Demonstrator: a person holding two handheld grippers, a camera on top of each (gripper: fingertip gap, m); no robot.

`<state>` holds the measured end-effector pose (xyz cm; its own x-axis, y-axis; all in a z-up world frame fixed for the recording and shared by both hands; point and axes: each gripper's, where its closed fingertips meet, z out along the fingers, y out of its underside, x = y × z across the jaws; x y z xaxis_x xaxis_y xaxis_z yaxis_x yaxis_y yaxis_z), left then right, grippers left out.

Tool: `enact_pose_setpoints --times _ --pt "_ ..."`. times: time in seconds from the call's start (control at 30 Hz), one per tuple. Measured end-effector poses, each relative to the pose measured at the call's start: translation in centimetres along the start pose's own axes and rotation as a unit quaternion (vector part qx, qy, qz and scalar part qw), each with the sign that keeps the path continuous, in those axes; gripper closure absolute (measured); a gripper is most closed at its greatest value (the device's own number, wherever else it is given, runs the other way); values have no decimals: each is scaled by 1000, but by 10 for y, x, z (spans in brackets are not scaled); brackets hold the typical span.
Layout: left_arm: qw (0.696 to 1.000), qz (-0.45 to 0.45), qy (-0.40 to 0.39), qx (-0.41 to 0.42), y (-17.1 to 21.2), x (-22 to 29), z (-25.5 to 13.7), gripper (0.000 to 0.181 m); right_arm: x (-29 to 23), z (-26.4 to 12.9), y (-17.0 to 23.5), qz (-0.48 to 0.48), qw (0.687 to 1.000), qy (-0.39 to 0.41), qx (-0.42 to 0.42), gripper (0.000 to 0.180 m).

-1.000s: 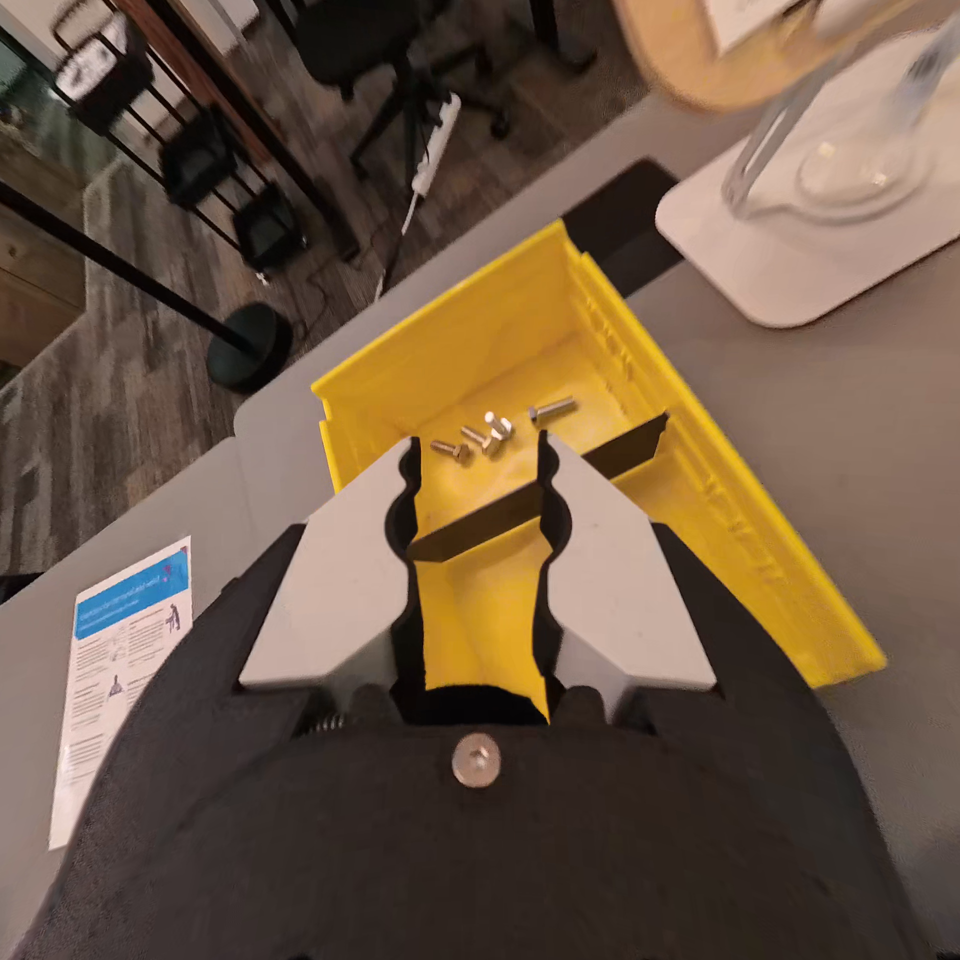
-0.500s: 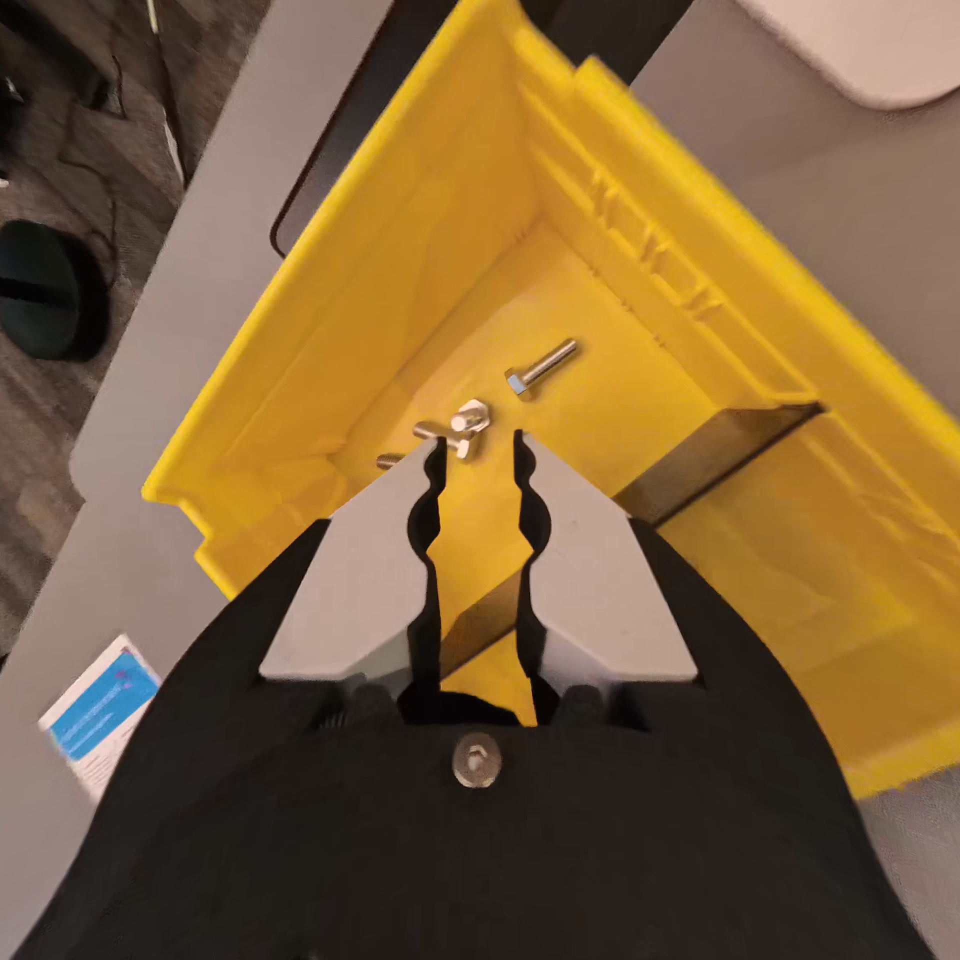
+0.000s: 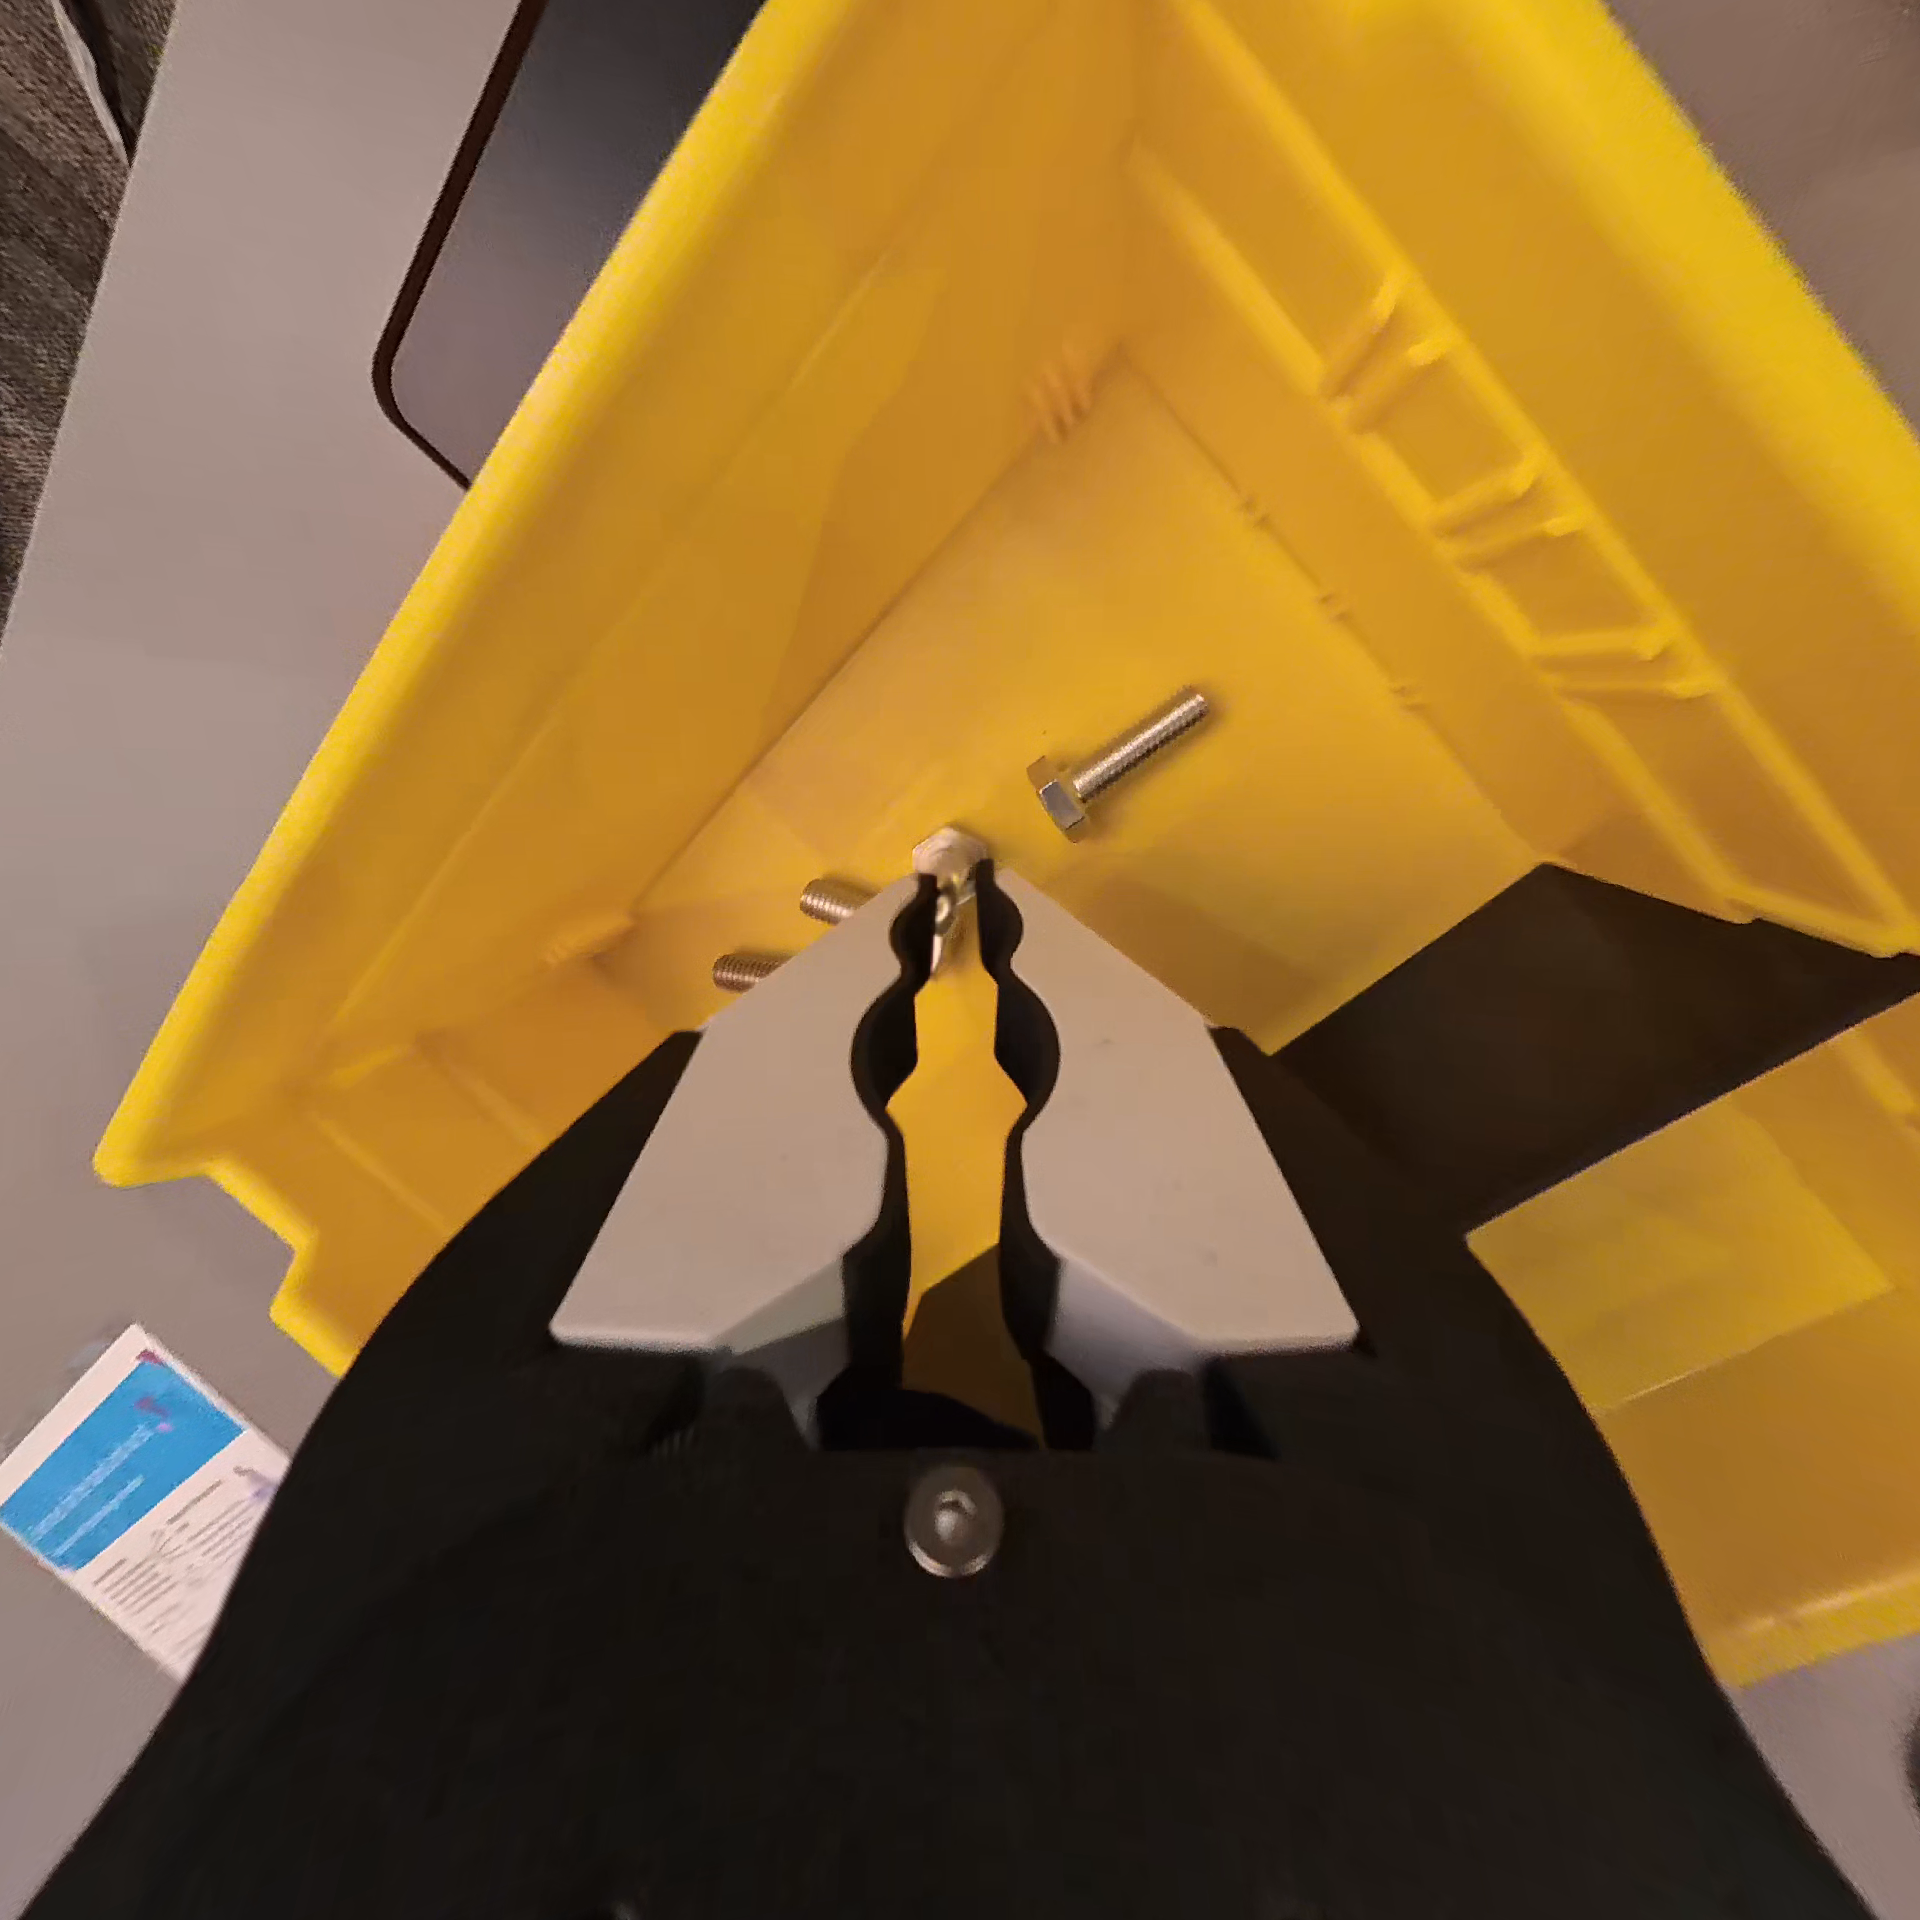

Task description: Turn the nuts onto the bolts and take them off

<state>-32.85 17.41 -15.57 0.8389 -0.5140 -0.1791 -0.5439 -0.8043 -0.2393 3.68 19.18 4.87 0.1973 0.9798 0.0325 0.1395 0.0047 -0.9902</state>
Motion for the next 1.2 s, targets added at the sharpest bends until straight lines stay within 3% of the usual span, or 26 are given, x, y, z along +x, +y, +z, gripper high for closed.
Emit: enact_pose_setpoints --times 0.2,0.27,0.33,0.6,0.93,1.2 --pt "1000 -3 -27 -3 3 -9 1 158 -1 0 0 -1 1000 0 0 134" --pt "1000 -6 -12 -8 5 -5 5 160 -1 0 0 -2 1000 -1 -1 135" --pt "1000 1 -2 -16 7 -1 10 172 -2 1 0 -3 1000 -2 -1 135" --pt "1000 -1 -26 -6 3 -9 3 172 -2 0 0 -2 1000 -5 -1 134" --pt "997 33 -49 48 -24 6 -61 173 -6 1 -1 -6 1000 -11 -5 134" --pt "986 113 -48 112 -71 69 -125 173 -7 -4 -7 -9 1000 -11 0 134"
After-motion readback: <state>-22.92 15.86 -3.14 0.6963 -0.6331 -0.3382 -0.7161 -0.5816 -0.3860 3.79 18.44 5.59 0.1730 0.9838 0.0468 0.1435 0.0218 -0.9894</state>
